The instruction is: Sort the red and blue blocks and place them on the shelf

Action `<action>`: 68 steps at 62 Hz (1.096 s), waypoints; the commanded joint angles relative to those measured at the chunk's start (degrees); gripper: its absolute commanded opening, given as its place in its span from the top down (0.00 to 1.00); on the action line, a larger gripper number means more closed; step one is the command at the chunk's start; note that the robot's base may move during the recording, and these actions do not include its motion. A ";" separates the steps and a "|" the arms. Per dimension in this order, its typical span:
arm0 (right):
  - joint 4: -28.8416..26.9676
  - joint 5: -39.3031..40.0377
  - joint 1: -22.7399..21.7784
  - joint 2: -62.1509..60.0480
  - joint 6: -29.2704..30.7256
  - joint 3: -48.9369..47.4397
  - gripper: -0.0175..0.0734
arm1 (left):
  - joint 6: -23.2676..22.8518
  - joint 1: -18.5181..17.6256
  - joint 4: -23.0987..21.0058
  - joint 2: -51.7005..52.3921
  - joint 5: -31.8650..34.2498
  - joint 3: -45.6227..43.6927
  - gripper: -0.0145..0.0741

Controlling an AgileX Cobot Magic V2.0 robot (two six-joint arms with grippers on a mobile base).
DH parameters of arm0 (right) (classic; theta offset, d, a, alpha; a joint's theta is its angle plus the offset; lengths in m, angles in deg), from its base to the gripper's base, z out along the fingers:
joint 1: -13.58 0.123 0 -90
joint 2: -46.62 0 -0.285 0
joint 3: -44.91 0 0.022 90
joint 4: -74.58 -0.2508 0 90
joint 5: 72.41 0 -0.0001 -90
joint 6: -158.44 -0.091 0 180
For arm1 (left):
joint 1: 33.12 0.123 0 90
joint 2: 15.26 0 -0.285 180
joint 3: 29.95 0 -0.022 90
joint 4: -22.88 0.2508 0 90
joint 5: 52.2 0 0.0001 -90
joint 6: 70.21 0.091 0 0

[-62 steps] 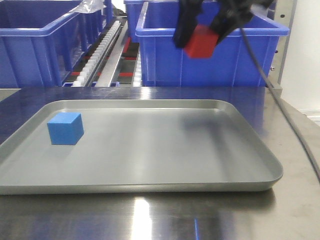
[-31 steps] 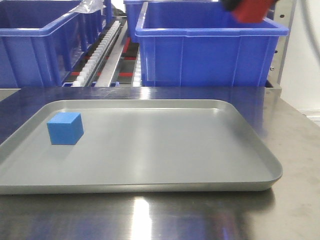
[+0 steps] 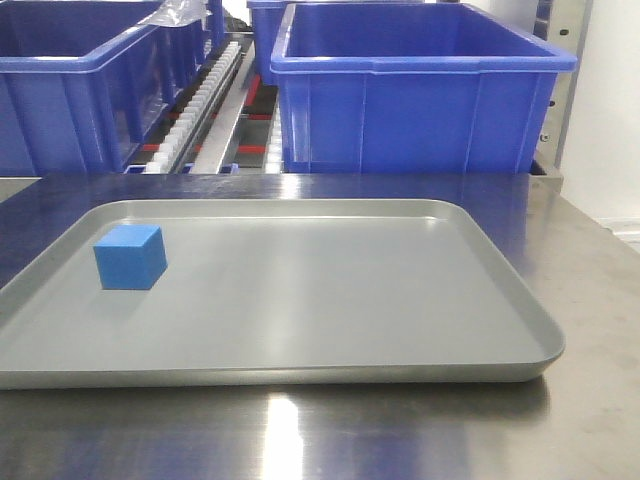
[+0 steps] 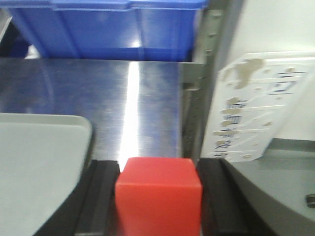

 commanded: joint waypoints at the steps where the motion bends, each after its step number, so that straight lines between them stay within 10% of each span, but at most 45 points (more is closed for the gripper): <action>1: 0.48 5.34 -2.61 -4.69 0.44 2.09 0.74 | -0.10 0.08 -0.38 1.13 5.01 1.46 0.69; 68: 0.78 10.43 -8.07 -13.45 0.44 11.30 0.74 | -0.10 0.08 -0.38 1.13 5.01 1.46 0.69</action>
